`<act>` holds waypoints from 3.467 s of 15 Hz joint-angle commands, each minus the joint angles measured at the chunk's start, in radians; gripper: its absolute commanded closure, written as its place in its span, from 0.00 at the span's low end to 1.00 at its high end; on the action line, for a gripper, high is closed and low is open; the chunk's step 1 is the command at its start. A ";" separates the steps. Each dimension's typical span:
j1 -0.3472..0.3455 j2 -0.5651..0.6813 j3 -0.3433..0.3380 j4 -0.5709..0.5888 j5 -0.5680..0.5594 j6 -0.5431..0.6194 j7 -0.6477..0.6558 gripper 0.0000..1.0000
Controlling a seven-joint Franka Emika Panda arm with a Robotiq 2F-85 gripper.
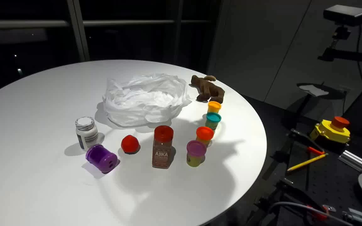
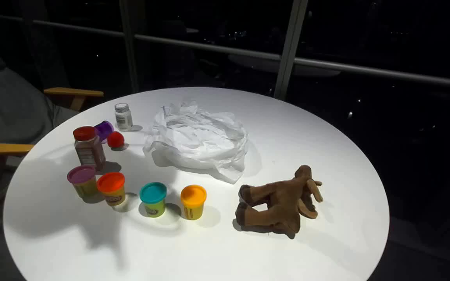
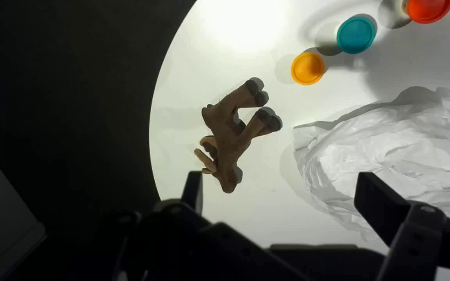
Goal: Pick up the objects from the table and put them in the plastic bag.
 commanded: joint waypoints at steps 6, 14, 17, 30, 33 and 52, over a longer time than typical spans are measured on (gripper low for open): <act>0.023 -0.004 -0.020 0.015 -0.008 -0.005 0.006 0.00; 0.023 -0.004 -0.020 0.015 -0.008 -0.005 0.006 0.00; 0.033 0.041 -0.026 0.009 0.006 0.025 0.004 0.00; 0.067 0.295 -0.082 -0.193 0.217 0.413 0.079 0.00; 0.082 0.371 -0.085 -0.197 0.232 0.489 0.111 0.00; 0.181 0.725 -0.213 -0.059 0.284 0.610 0.176 0.25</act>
